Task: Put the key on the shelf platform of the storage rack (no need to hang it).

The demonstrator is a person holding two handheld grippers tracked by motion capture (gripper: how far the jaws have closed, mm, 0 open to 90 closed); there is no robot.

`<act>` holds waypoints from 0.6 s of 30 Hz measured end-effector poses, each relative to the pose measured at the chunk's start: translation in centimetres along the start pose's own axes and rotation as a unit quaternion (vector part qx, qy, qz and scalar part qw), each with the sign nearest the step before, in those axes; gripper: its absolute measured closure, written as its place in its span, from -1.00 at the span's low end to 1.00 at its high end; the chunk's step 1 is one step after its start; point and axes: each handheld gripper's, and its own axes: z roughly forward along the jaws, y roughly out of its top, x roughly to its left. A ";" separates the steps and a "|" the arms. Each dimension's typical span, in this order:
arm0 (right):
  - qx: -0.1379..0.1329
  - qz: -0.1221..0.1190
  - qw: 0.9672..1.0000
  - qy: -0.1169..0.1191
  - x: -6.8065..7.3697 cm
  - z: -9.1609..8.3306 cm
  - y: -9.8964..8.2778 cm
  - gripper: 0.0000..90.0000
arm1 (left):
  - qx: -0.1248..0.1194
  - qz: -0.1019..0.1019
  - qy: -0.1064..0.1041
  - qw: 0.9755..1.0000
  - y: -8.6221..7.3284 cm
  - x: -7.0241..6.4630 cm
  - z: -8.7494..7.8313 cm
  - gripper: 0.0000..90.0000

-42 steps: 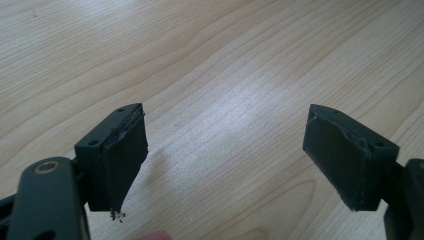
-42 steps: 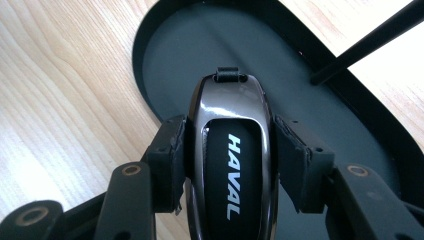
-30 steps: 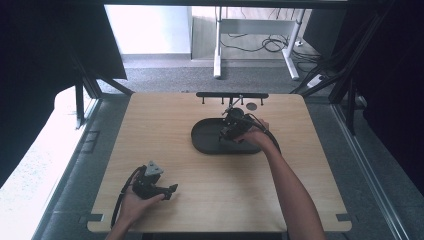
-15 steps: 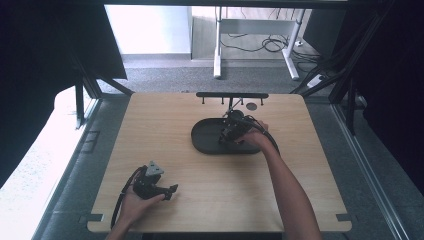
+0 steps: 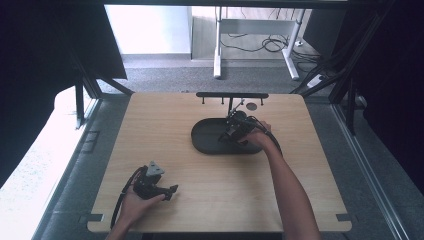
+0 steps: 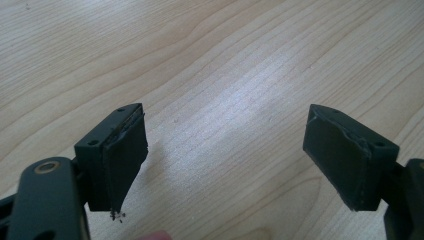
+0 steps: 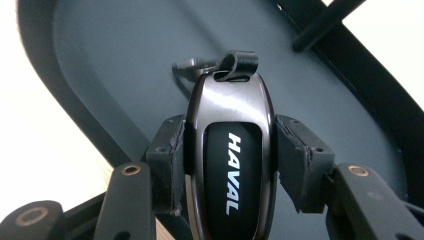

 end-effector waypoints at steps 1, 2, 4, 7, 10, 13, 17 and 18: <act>0.001 -0.001 1.000 -0.001 -0.1 0.1 -0.1 0.09 | 0.000 0.000 0.000 1.000 0.0 0.0 0.0 -0.60; 0.004 0.002 1.000 0.001 -0.2 0.1 -0.2 0.09 | 0.000 0.000 0.000 1.000 0.0 0.0 0.0 -0.60; 0.006 0.005 1.000 0.000 -0.4 0.3 -0.3 0.09 | 0.000 -0.001 0.001 1.000 0.0 0.0 0.0 -0.60; 0.006 0.000 1.000 -0.001 -0.6 0.5 -0.4 0.09 | 0.001 0.000 0.001 1.000 0.0 0.0 0.0 -0.60; 0.017 0.009 1.000 -0.003 -0.6 0.9 -0.6 0.09 | 0.001 -0.002 0.001 1.000 0.0 0.0 0.0 -0.60; 0.019 0.003 1.000 -0.007 -0.6 1.2 -0.7 0.09 | 0.002 -0.002 0.001 1.000 0.0 0.0 0.0 -0.60; 0.022 0.002 1.000 -0.009 -0.6 1.4 -0.7 0.09 | 0.003 -0.002 0.001 1.000 0.0 0.0 0.1 -0.60; 0.024 0.002 1.000 -0.010 -0.6 1.5 -0.7 0.09 | 0.003 -0.002 0.000 1.000 0.0 0.0 0.1 -0.60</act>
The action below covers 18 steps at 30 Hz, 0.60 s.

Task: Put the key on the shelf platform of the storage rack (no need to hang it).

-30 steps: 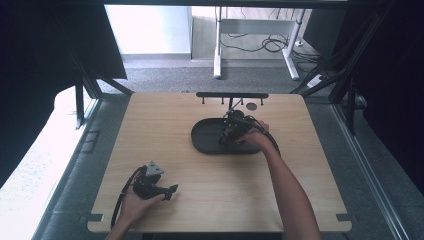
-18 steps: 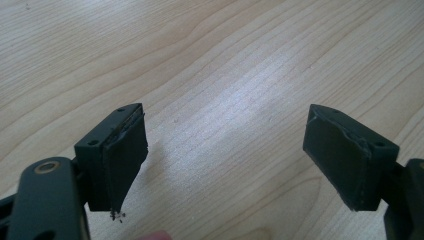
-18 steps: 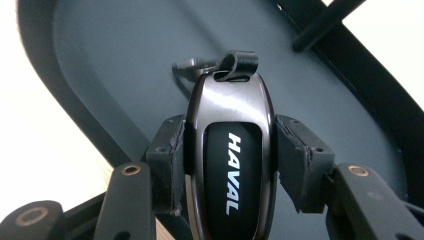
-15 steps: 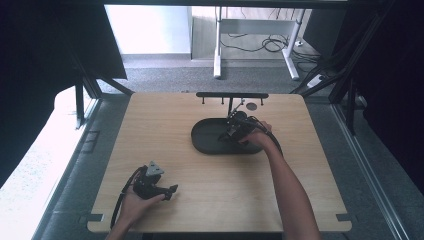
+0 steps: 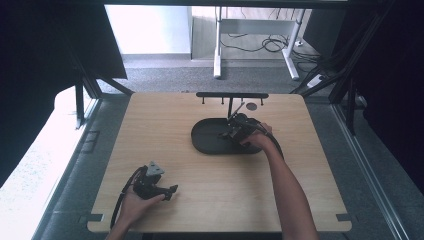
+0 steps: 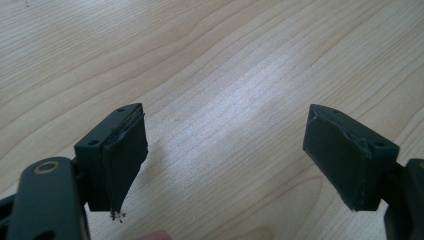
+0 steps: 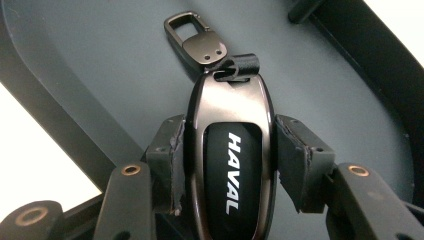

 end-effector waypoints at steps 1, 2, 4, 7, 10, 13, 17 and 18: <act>0.001 -0.004 1.000 0.000 0.0 0.2 0.0 0.09 | 0.001 0.000 -0.002 1.000 0.0 0.0 0.0 -0.60; 0.002 0.002 1.000 0.001 0.1 0.3 -0.1 0.09 | 0.001 0.000 -0.002 1.000 0.0 -0.1 0.0 -0.60; 0.004 0.001 1.000 0.002 0.1 0.6 -0.2 0.09 | 0.002 0.004 -0.003 1.000 0.0 -0.1 0.1 -0.60; 0.008 0.000 1.000 0.002 0.1 1.0 -0.5 0.09 | 0.002 0.004 -0.003 1.000 0.0 -0.1 0.1 -0.60; 0.011 0.004 1.000 0.001 0.0 1.2 -0.8 0.09 | 0.001 0.004 -0.002 1.000 0.0 -0.1 0.1 -0.60; 0.011 0.006 1.000 0.000 0.0 1.3 -0.8 0.08 | 0.002 0.004 -0.002 1.000 0.0 -0.1 0.1 -0.60; 0.010 0.013 1.000 -0.005 0.0 1.2 -0.9 0.05 | 0.003 0.006 -0.002 1.000 0.0 -0.2 0.1 -0.60; 0.008 0.019 1.000 -0.012 0.0 1.1 -0.9 -0.05 | 0.002 0.006 -0.003 1.000 0.0 -0.2 0.1 -0.60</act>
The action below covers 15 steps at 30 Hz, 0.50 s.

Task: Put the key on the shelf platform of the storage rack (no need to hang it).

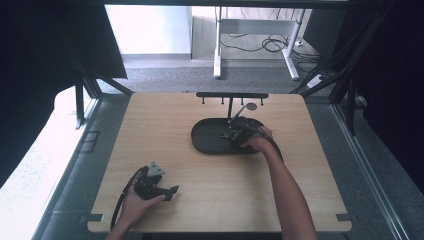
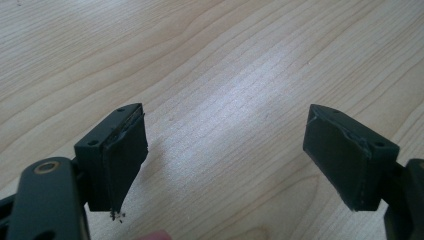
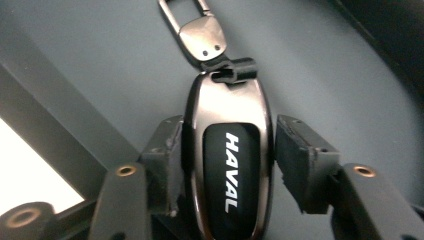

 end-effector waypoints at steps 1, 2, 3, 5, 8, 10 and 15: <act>-0.002 0.003 1.000 -0.002 0.0 -0.1 0.0 -0.08 | 0.000 0.001 0.000 1.000 0.0 0.0 0.0 -0.60; -0.002 0.003 1.000 -0.002 0.0 -0.1 0.0 -0.08 | 0.000 0.001 0.000 1.000 0.0 0.0 0.0 -0.60; -0.011 0.012 1.000 -0.005 0.1 -0.5 0.0 -0.14 | 0.000 0.001 0.000 1.000 0.0 0.0 0.0 -0.60; -0.015 0.014 1.000 -0.007 0.1 -0.7 0.1 -0.17 | 0.000 0.001 0.001 1.000 0.0 0.0 0.0 -0.60; -0.037 0.016 0.999 -0.012 0.5 -1.9 0.1 -0.24 | 0.001 0.001 0.001 1.000 0.0 -0.1 0.0 -0.60; -0.049 0.017 0.999 -0.009 0.9 -2.6 0.0 -0.27 | 0.002 0.002 0.001 1.000 0.0 -0.1 0.0 -0.60; -0.075 0.008 0.997 -0.005 1.8 -4.0 -0.5 -0.27 | -0.006 0.005 0.002 1.000 0.1 -0.3 -0.2 -0.60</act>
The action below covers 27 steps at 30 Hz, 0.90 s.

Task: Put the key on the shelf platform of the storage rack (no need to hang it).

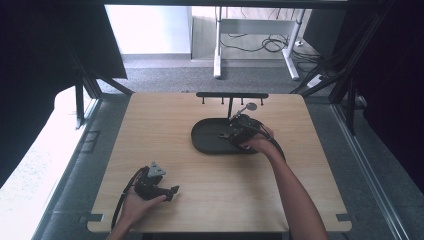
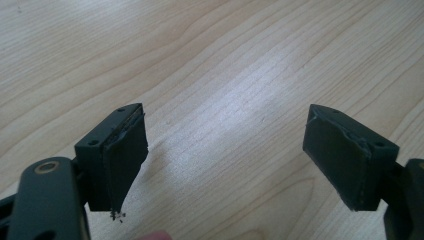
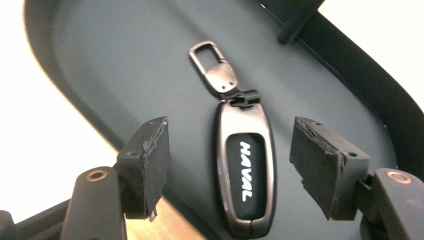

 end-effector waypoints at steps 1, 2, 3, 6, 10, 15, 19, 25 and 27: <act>0.000 0.000 1.000 0.000 0.0 0.0 0.0 -0.27 | 0.000 0.000 0.000 1.000 0.0 0.0 0.0 -0.60; -0.006 -0.006 1.000 0.002 0.4 -0.4 -0.3 -0.27 | 0.000 -0.001 0.000 1.000 0.0 -0.1 0.0 -0.60; -0.008 -0.007 1.000 0.003 0.5 -0.6 -0.4 -0.27 | 0.000 0.000 0.001 1.000 0.0 -0.1 0.0 -0.60; -0.015 -0.017 1.000 0.009 1.1 -1.2 -0.9 -0.28 | 0.001 0.001 0.001 1.000 0.0 -0.1 0.0 -0.60; -0.035 -0.016 0.999 0.023 1.5 -2.3 -1.7 -0.26 | 0.001 0.000 0.001 1.000 0.0 -0.1 0.0 -0.60; -0.048 -0.016 0.998 0.027 2.0 -3.3 -3.1 -0.24 | 0.002 0.002 0.001 1.000 0.0 -0.1 0.1 -0.60; -0.060 -0.016 0.998 0.030 2.4 -4.1 -4.5 -0.24 | 0.001 0.001 0.003 1.000 0.0 0.0 0.0 -0.60; -0.080 -0.017 0.996 0.032 3.0 -5.2 -6.9 -0.20 | 0.001 -0.001 -0.004 1.000 0.0 -0.2 0.0 -0.60; -0.087 -0.013 0.996 0.035 3.2 -5.5 -7.7 -0.20 | -0.005 -0.005 -0.014 1.000 0.1 -0.3 0.0 -0.60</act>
